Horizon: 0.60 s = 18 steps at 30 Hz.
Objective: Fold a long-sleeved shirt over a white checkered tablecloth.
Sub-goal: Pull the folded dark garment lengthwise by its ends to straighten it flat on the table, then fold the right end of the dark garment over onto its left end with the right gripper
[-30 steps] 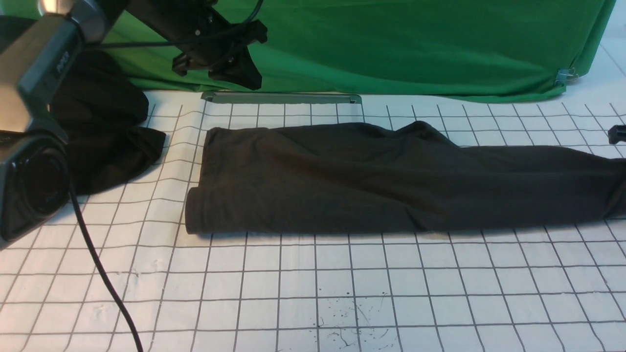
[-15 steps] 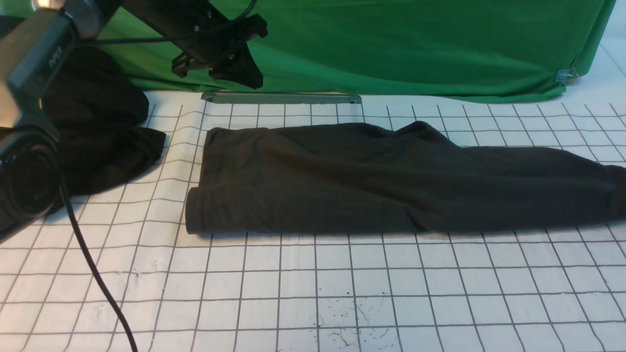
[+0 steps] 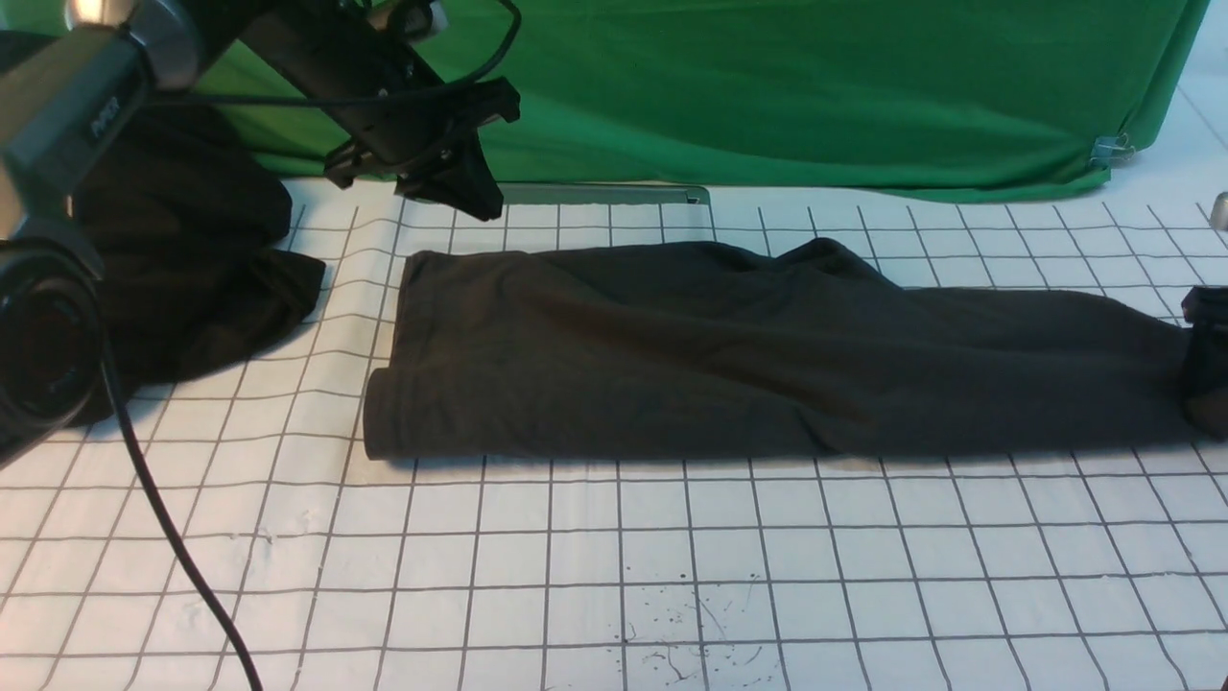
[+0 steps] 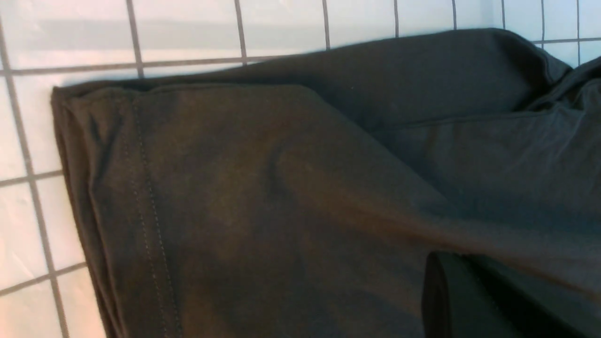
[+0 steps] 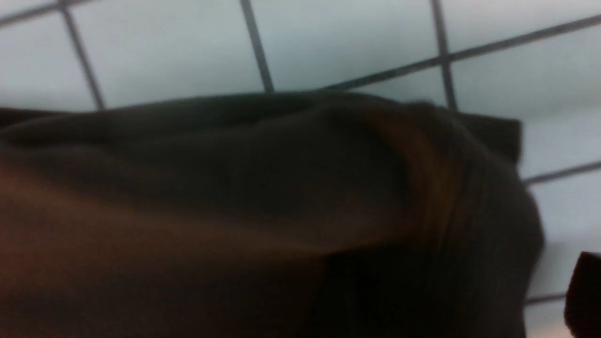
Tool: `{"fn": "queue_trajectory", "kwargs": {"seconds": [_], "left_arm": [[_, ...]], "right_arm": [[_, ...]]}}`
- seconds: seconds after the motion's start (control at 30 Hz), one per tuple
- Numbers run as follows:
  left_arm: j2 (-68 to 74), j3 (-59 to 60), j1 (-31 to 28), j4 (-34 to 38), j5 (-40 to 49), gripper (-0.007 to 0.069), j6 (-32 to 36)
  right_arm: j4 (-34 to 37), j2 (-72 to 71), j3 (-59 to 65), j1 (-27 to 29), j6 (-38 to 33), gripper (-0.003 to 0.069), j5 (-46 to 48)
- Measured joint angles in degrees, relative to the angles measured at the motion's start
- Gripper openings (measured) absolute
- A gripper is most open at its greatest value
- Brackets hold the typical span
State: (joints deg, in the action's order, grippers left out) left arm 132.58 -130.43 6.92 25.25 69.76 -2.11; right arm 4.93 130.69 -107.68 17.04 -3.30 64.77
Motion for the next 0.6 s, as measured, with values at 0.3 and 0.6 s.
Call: {"fn": "queue_trajectory", "kwargs": {"seconds": [0.3,0.6], "left_arm": [[2.3,0.0,-0.1,-0.8,-0.8,0.0034,0.1],[-8.3,9.1,-0.2,-0.5,-0.4,0.0038,2.4]], "right_arm": [[1.1,0.5,0.0,0.0,-0.8,0.0079,-0.2],[-1.3,-5.0,-1.2,3.2,-2.0,0.001,0.8]]}}
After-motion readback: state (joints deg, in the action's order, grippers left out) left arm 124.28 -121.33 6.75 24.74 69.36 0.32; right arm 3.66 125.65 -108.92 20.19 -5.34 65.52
